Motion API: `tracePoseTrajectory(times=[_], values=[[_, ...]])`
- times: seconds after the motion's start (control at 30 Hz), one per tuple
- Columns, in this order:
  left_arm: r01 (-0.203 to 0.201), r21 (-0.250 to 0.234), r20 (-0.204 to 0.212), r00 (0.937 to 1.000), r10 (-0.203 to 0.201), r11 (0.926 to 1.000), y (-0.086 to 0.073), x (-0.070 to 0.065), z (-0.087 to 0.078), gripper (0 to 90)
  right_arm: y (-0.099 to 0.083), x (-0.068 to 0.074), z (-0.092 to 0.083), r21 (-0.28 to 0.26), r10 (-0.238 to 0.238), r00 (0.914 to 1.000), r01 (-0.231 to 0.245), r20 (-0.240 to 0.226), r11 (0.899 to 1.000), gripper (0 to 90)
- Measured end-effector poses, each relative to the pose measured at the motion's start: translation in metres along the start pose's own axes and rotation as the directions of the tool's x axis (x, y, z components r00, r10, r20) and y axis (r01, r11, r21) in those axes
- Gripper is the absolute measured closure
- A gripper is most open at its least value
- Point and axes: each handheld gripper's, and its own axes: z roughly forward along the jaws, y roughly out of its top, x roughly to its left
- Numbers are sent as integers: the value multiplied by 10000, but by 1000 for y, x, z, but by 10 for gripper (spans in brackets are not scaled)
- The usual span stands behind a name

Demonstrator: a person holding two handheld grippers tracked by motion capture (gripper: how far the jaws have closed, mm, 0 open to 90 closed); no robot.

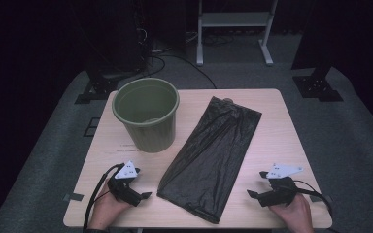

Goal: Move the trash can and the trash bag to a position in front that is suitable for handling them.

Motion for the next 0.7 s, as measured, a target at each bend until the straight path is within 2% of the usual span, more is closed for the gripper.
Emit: tracePoseTrajectory(times=[0.07,0.23,0.5,0.6,0.7], values=[[3,-3,-1,10000,-3,10000,0,0,0,0,4,2,3,55,-118,9999,118,-14,9999,127],[5,-2,-7,10000,-5,10000,0,0,0,0,20,10,13,-35,-164,9986,163,-503,9999,132],[15,-4,-11,10000,-15,10000,0,0,0,0,37,23,29,-42,-496,9954,494,-819,9988,132],[15,-5,-10,10000,-15,10000,0,0,0,0,39,23,37,-204,-333,9920,310,-1220,9993,148],[13,-6,-12,10000,-13,10000,0,0,0,0,40,23,40,-191,-277,9925,256,-1193,9995,148]])
